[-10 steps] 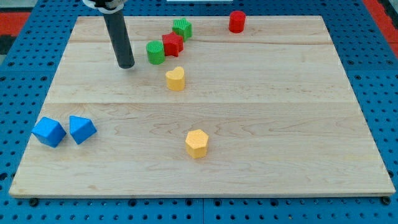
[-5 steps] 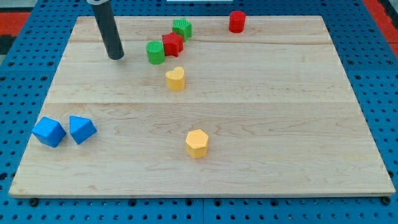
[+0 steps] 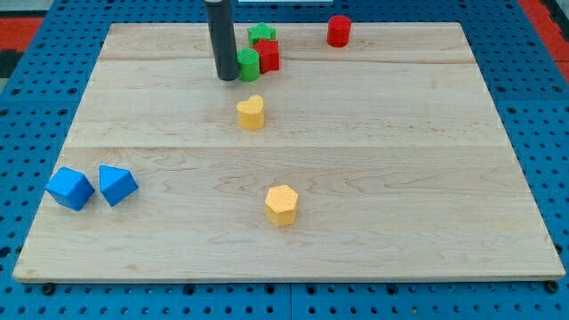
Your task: Place green circle in between the red star and green star
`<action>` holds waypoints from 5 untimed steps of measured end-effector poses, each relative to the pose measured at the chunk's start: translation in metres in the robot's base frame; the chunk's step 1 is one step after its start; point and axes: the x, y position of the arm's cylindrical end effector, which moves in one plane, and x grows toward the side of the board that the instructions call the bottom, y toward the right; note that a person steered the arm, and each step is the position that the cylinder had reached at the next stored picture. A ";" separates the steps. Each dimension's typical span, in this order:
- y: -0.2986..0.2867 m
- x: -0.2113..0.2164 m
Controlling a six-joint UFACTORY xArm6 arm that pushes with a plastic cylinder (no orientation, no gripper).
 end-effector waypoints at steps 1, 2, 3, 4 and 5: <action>0.009 -0.001; 0.019 -0.002; 0.026 -0.011; 0.028 -0.030; 0.034 -0.047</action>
